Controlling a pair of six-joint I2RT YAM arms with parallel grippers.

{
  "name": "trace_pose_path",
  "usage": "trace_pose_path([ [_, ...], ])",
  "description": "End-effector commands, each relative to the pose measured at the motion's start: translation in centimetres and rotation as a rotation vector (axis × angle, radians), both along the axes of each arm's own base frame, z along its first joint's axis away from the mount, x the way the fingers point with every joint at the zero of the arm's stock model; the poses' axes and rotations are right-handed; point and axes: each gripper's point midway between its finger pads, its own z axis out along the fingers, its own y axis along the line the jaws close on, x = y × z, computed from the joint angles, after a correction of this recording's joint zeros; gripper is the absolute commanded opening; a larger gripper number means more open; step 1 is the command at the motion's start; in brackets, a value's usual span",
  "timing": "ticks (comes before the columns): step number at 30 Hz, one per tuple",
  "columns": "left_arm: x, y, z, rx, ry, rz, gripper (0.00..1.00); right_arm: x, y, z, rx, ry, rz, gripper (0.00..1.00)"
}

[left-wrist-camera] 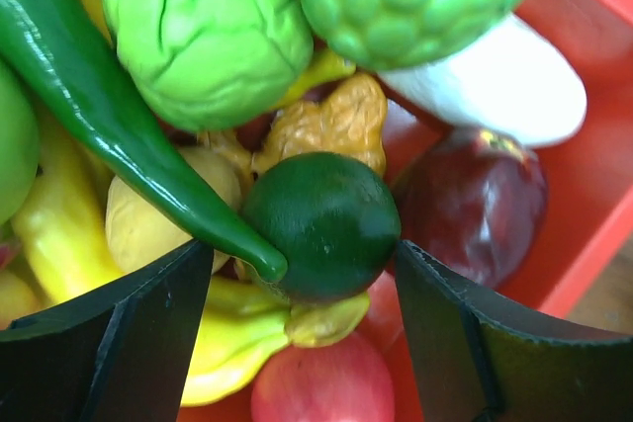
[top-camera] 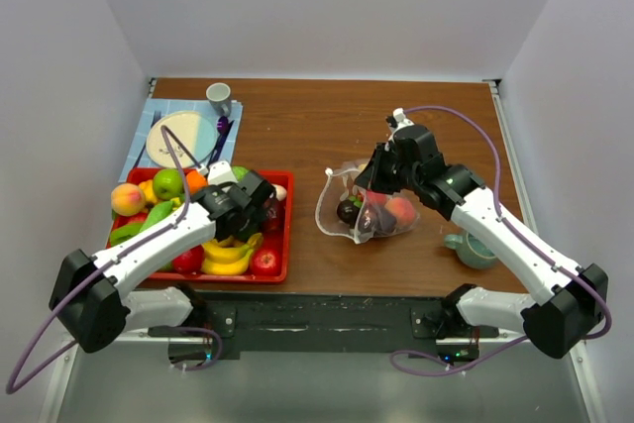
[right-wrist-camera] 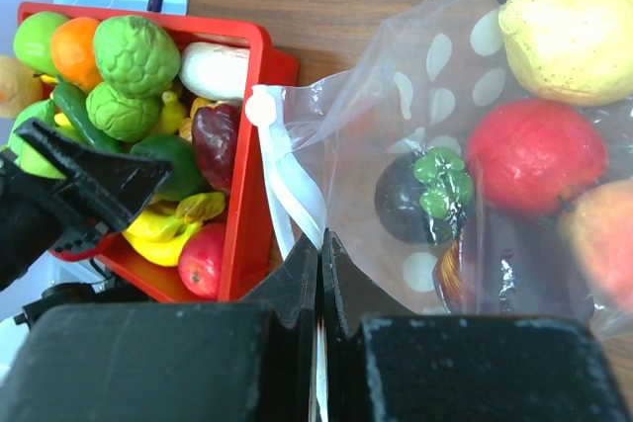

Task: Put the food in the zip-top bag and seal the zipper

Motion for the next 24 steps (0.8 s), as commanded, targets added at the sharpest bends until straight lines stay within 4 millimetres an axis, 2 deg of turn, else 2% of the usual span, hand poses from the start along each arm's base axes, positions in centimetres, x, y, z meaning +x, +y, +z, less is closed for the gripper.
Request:
trace_pose_path([
  [1, 2.1, 0.6, 0.0, 0.041, -0.074, 0.045, 0.79, 0.2, 0.9, 0.4, 0.031, -0.017, 0.020, 0.00],
  [8, 2.5, 0.1, -2.2, 0.050, -0.053, 0.018, 0.79, 0.3, 1.0, 0.3, 0.031, -0.015, 0.025, 0.00],
  [14, 2.5, 0.3, -3.1, 0.072, -0.044, 0.022, 0.78, 0.3, 1.2, 0.2, 0.033, -0.011, 0.032, 0.00],
  [16, 2.5, 0.3, -3.0, 0.071, -0.043, 0.018, 0.72, 0.3, 1.2, 0.2, 0.033, -0.010, 0.031, 0.00],
  [17, 2.6, 0.2, -2.9, 0.071, -0.044, 0.006, 0.63, 0.3, 1.2, 0.2, 0.033, -0.010, 0.031, 0.00],
  [18, 2.6, -0.1, -2.8, 0.062, -0.041, -0.004, 0.58, 0.3, 1.2, 0.3, 0.035, -0.010, 0.031, 0.00],
  [19, 2.7, -0.3, -2.3, 0.047, -0.051, -0.011, 0.54, 0.3, 1.2, 0.3, 0.034, -0.010, 0.032, 0.00],
  [20, 2.6, -0.4, -2.0, 0.048, -0.047, -0.028, 0.45, 0.3, 1.2, 0.4, 0.033, -0.010, 0.030, 0.00],
  [21, 2.5, -0.8, -1.6, 0.028, -0.042, -0.043, 0.41, 0.3, 1.2, 0.4, 0.033, -0.010, 0.031, 0.00],
  [22, 2.7, -1.1, -0.6, 0.003, -0.059, -0.056, 0.34, 0.3, 1.1, 0.5, 0.032, -0.013, 0.027, 0.00],
  [24, 2.3, -1.7, 0.2, -0.022, -0.055, -0.106, 0.29, 0.4, 1.2, 0.5, 0.031, -0.014, 0.026, 0.00],
])
